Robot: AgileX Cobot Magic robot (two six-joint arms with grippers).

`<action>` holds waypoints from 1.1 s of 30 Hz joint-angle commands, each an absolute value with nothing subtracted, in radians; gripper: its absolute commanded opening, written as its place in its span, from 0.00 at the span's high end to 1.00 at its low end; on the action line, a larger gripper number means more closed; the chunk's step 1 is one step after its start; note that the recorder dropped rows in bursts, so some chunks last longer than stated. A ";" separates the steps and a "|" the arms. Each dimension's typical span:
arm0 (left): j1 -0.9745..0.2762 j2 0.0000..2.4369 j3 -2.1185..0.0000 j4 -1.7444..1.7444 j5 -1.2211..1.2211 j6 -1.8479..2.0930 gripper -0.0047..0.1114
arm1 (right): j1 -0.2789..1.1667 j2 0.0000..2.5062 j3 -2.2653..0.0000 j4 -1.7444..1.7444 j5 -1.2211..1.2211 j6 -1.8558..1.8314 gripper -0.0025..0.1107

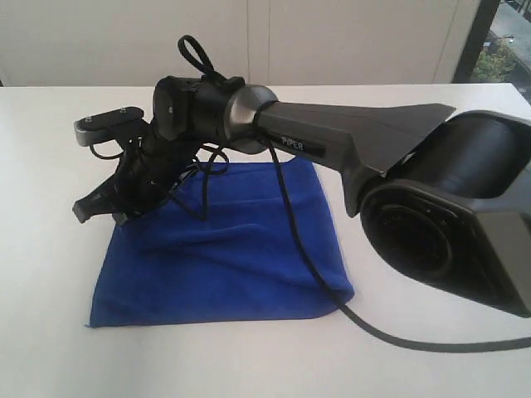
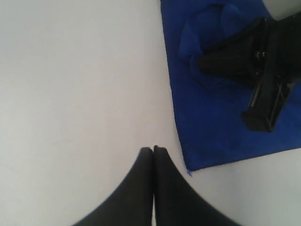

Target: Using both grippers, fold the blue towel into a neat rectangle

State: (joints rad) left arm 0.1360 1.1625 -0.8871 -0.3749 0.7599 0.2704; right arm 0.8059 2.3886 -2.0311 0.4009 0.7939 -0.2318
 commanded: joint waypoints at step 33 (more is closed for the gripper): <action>0.138 1.153 -0.887 -0.391 0.770 0.273 0.96 | 0.357 2.474 -2.067 0.095 0.963 -0.231 0.98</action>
